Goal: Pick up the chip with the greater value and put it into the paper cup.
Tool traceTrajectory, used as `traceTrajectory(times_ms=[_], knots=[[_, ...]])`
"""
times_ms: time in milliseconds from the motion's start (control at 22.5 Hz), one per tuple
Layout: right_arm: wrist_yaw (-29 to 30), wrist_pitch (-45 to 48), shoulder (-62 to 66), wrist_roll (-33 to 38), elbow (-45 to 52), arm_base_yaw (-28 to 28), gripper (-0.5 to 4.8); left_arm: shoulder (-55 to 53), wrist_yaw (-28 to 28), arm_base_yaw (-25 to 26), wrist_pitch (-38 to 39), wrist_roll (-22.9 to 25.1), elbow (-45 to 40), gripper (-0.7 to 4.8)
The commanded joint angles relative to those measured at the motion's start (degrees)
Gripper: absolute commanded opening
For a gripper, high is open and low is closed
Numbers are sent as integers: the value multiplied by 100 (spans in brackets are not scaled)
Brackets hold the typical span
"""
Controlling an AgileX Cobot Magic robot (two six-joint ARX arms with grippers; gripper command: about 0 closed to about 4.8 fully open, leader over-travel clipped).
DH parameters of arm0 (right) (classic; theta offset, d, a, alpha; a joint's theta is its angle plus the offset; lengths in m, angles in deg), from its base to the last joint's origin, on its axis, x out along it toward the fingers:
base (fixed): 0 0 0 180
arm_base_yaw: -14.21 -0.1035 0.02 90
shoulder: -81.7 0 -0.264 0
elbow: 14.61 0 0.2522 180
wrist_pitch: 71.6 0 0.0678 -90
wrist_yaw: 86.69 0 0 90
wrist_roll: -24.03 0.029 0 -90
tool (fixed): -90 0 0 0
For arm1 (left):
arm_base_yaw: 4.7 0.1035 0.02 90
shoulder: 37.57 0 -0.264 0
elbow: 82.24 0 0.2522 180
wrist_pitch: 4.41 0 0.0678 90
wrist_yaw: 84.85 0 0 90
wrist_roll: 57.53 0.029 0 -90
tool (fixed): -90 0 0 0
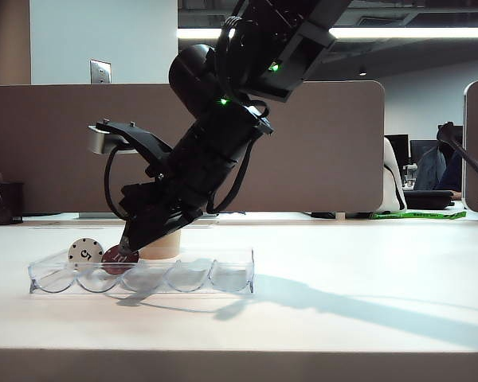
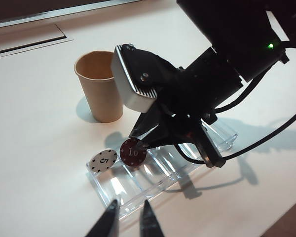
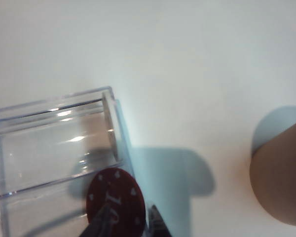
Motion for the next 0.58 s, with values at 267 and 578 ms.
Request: traceTrajectory(times_ms=[267,578], knots=[[15,28,-17,13,-17,-15,103,2,-42,0,-72,17,20,60],[15,103,-17,13,-17,-15,15,2,-39,0,-72,20,20,60]])
